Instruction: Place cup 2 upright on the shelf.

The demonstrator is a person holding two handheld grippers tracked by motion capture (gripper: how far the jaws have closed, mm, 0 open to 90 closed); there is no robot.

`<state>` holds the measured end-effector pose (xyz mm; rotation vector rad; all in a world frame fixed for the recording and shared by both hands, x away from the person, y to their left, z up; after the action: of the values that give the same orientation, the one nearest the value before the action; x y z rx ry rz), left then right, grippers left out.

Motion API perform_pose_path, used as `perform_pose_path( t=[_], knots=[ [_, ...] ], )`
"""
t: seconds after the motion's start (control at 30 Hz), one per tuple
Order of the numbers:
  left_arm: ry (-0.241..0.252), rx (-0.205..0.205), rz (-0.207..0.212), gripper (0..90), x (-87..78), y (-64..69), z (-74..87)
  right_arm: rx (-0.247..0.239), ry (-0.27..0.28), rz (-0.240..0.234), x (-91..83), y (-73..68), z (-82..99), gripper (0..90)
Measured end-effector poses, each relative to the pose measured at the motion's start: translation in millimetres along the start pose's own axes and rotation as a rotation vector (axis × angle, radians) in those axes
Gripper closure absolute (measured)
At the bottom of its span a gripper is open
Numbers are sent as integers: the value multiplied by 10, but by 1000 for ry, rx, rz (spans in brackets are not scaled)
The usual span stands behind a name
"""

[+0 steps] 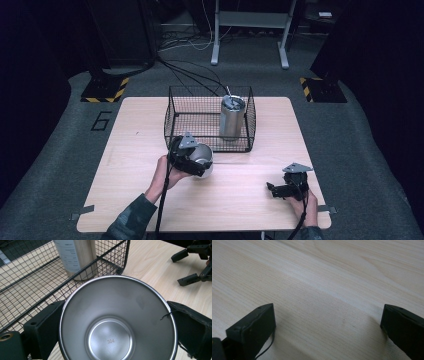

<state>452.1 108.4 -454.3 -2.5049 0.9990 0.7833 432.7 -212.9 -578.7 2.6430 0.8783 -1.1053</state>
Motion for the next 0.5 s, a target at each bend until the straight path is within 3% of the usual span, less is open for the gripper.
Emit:
perform_pose_path(
  t=[0.23, 0.5],
  knots=[
    [14, -3, 19, 60, -100, -35, -83, 0, 0, 0, 0, 0, 0, 0],
    [29, 9, 12, 60, -208, -81, -197, 3, 0, 2, 0, -1, -1, 0]
  ],
)
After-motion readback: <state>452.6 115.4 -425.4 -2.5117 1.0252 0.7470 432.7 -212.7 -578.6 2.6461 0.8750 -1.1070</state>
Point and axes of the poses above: each handheld gripper's, and its own axes: x roughly forward along the jaws, z roughly out of its underside, y roughly to its right, the point moved 7 cm from there along x, roughly forward along the jaws, and after that the axes turned 7 degrees about -z, right-handed, at the moved point
